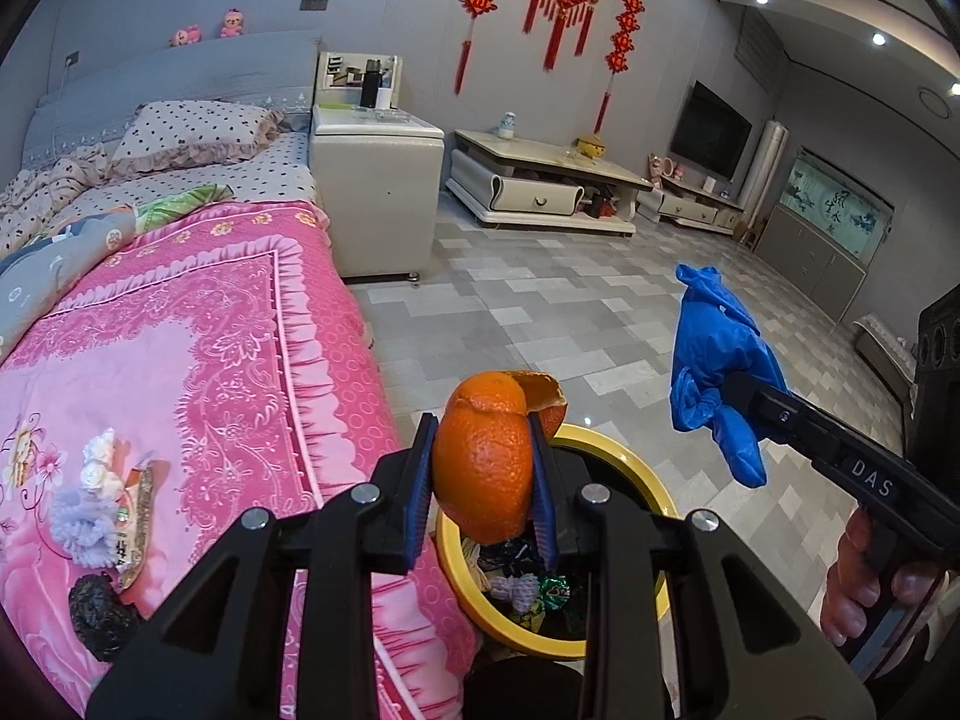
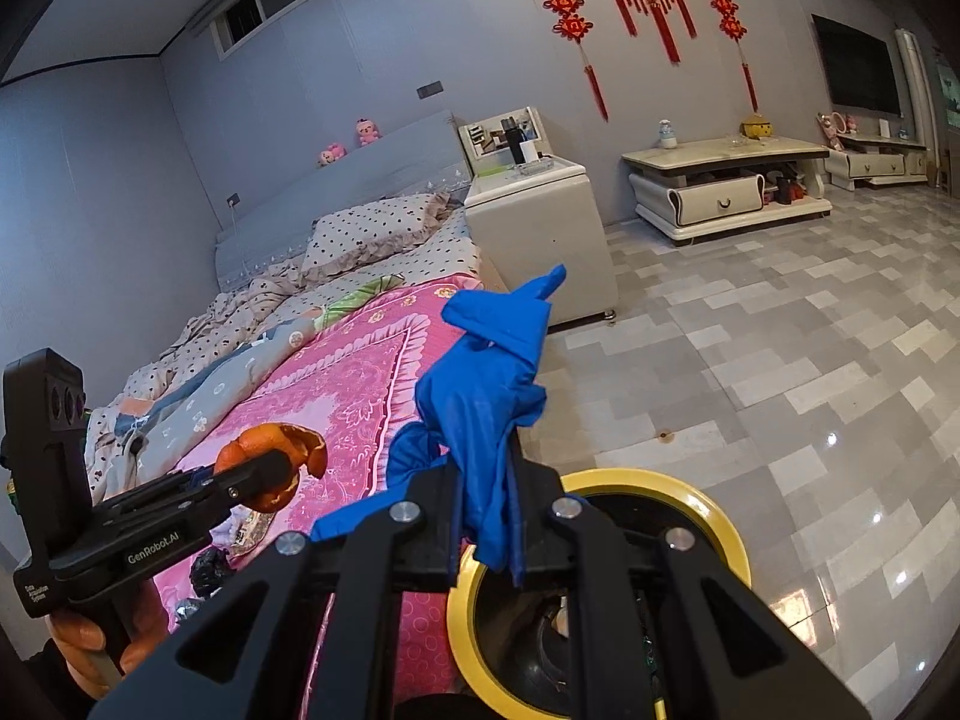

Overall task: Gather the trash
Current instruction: 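Carry the orange peel and blue glove over the bin with both grippers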

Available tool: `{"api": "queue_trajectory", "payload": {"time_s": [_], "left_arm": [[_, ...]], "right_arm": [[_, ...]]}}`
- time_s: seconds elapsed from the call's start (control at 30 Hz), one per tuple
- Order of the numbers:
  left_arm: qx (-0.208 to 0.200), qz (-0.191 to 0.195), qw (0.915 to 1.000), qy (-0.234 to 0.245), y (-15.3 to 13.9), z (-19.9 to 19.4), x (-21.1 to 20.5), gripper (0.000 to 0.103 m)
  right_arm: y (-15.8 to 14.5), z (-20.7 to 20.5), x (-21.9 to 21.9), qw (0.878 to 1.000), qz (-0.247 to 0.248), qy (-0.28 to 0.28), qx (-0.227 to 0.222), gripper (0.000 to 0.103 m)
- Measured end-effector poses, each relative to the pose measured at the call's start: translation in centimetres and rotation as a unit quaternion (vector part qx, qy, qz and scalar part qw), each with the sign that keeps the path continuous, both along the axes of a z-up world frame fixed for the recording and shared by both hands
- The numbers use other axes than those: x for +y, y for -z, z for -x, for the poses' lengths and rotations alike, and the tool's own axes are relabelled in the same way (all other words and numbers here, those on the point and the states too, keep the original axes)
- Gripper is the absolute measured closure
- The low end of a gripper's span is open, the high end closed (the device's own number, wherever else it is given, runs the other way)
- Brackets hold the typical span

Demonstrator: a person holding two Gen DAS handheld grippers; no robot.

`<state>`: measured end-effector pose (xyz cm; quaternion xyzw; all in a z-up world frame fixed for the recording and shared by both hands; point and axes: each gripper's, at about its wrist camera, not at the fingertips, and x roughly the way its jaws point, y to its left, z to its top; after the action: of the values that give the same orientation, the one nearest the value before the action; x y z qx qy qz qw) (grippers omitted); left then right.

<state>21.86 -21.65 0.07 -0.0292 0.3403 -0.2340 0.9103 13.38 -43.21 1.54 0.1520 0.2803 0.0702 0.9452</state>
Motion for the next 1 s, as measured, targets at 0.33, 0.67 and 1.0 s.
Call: {"api": "queue_trajectory", "payload": {"time_s": [0.33, 0.67, 1.0], "left_arm": [[0.029, -0.013, 0.9993, 0.018, 3.0, -1.3, -3.0, 0.076], [0.06, -0.019, 0.9978, 0.018, 6.4, -3.1, -4.7, 0.076], [0.093, -0.033, 0.995, 0.015, 9.9, -4.6, -6.2, 0.076]], "right_arm": [[2.3, -0.6, -2.5, 0.999, -0.012, 0.028, 0.026, 0.092], [5.6, -1.9, -4.1, 0.997, -0.022, 0.049, 0.061, 0.092], [8.6, -3.2, -5.6, 0.993, -0.031, 0.065, 0.095, 0.092]]}}
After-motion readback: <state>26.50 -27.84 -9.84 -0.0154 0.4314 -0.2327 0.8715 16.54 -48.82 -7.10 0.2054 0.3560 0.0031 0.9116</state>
